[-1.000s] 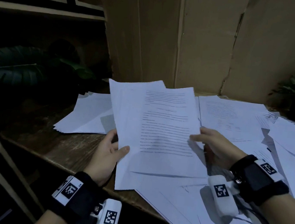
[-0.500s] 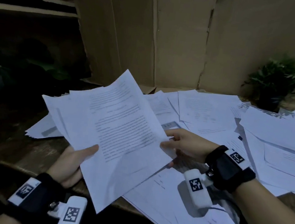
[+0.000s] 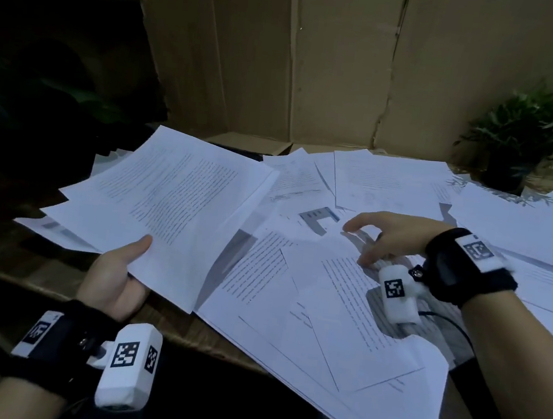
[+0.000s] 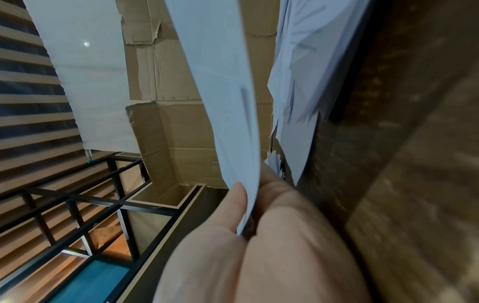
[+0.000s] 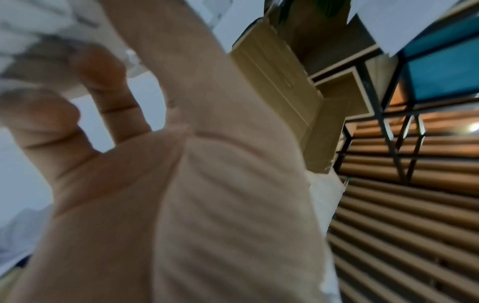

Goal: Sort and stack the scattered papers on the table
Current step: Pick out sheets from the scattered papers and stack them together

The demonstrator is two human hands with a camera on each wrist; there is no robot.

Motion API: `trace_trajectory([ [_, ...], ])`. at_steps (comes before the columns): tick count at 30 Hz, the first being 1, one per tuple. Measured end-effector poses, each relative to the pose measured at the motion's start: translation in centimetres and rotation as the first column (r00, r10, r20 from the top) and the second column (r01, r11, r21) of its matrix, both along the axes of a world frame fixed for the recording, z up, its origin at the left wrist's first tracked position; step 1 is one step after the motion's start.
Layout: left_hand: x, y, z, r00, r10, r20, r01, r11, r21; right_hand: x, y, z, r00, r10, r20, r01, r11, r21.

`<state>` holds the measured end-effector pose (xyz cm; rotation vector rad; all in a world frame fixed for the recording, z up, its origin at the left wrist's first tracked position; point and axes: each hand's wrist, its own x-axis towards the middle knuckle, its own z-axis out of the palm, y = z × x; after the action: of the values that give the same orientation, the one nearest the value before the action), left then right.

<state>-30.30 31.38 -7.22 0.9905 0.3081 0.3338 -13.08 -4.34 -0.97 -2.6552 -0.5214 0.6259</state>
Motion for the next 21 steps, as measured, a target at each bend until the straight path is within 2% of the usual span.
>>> trace_trajectory([
  [3,0.1,-0.1,-0.1,1.0,0.004,0.002,-0.004,1.0,-0.025,-0.3,1.3,0.7,0.997,0.081,0.016,-0.078,0.988,-0.135],
  [8,0.0,-0.3,-0.1,0.999,-0.014,0.031,0.015,1.0,-0.015,-0.4,3.0,1.6,0.99,0.126,0.069,-0.1,0.949,-0.3],
  [13,0.0,-0.6,-0.2,0.998,0.004,0.056,-0.004,1.0,0.003,-1.6,4.2,1.7,0.945,0.188,0.268,-0.078,0.924,-0.373],
  [15,0.2,-0.5,-0.4,0.998,0.017,0.055,-0.018,0.999,0.033,-2.6,4.7,2.7,0.861,0.215,0.462,-0.041,0.933,-0.358],
  [18,0.4,-0.7,-0.8,0.998,-0.002,0.065,-0.007,0.99,0.14,-4.5,5.8,5.2,0.655,0.217,0.724,-0.02,0.963,-0.27],
  [21,0.3,-1.3,-0.6,0.996,-0.054,0.073,0.035,0.969,0.246,-6.6,8.0,6.6,0.437,0.234,0.869,-0.162,0.97,-0.18],
])
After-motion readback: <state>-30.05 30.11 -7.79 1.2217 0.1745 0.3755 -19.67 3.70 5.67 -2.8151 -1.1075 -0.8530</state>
